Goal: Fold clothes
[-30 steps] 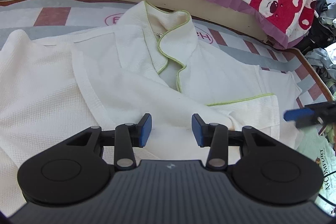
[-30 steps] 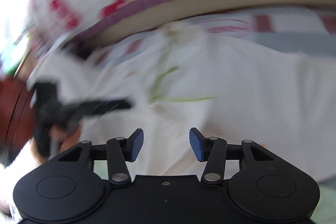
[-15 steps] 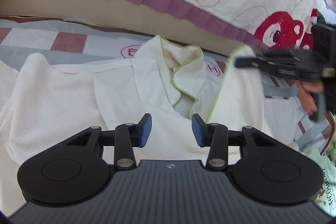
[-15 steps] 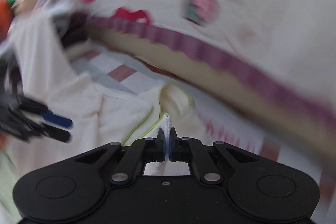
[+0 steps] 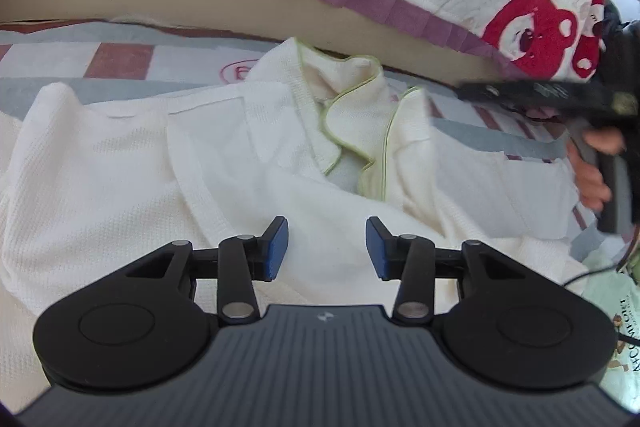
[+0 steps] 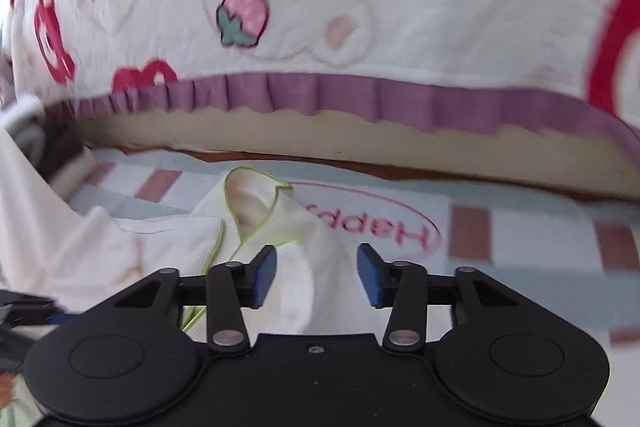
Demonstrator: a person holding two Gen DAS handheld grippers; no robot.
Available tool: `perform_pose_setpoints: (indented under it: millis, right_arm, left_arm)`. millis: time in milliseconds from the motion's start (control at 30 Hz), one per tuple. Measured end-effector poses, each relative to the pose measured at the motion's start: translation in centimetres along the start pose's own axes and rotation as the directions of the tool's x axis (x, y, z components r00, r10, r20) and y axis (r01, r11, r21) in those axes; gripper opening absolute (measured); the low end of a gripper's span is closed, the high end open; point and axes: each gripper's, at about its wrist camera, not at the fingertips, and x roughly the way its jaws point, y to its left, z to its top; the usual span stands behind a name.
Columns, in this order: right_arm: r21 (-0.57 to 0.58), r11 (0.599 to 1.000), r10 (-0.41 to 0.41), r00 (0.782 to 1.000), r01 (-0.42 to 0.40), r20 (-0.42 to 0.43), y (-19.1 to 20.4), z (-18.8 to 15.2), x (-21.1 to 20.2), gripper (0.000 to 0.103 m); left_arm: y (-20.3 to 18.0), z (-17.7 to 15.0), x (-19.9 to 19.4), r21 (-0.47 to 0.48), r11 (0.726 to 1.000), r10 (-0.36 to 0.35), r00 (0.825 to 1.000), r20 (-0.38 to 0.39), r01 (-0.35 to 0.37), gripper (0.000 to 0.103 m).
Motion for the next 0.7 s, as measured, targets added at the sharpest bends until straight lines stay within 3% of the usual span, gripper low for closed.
perform_pose_setpoints:
  millis: [200,267,333,400,500,533,567,600,667,700]
  right_arm:
    - [-0.082,0.994,0.076,0.997,-0.078,-0.035,-1.5,-4.6,-6.6,0.052]
    - [-0.118,0.987,0.101,0.993,-0.107,-0.054,-1.6,-6.6,-8.6,0.051]
    - [-0.216,0.972,0.070,0.992,-0.092,-0.107,-0.6,-8.6,-9.7,0.051]
    - [-0.375,0.925,-0.005,0.988,-0.055,-0.157,0.9,-10.7,-10.2,0.052]
    - [-0.575,0.818,-0.106,0.984,0.004,-0.144,2.6,-13.3,-9.9,0.052]
    - [-0.614,0.789,-0.124,0.984,0.018,-0.130,2.8,-13.9,-9.6,0.052]
    - [-0.642,0.766,-0.136,0.984,0.032,-0.113,2.8,-14.4,-9.2,0.053]
    - [-0.659,0.750,-0.144,0.985,0.048,-0.093,2.8,-14.7,-8.6,0.053]
    - [-0.666,0.742,-0.151,0.987,0.080,-0.049,2.6,-14.9,-7.4,0.053]
    - [-0.648,0.757,-0.148,0.988,0.088,-0.037,2.3,-14.7,-6.9,0.052]
  left_arm:
    - [-3.0,0.4,0.8,0.025,0.983,-0.182,0.983,-0.003,0.182,0.042]
    - [-3.9,1.1,2.4,0.026,0.980,-0.196,0.980,-0.038,0.197,0.043]
    - [-4.9,1.9,4.0,0.034,0.980,-0.195,0.978,-0.077,0.198,0.048]
    - [-6.0,2.7,6.2,0.048,0.981,-0.180,0.976,-0.120,0.187,0.052]
    - [-7.4,3.9,9.9,0.096,0.984,-0.128,0.970,-0.206,0.151,0.057]
    - [-7.6,4.0,10.9,0.109,0.983,-0.120,0.965,-0.233,0.149,0.052]
    - [-7.9,4.0,12.0,0.123,0.982,-0.111,0.959,-0.259,0.147,0.039]
    - [-8.2,4.0,13.0,0.136,0.980,-0.102,0.953,-0.285,0.146,0.001]
    - [-7.7,4.8,12.3,0.101,0.980,-0.141,0.961,-0.239,0.169,0.001]
    - [-7.3,5.3,11.6,0.075,0.980,-0.168,0.965,-0.201,0.186,0.001]
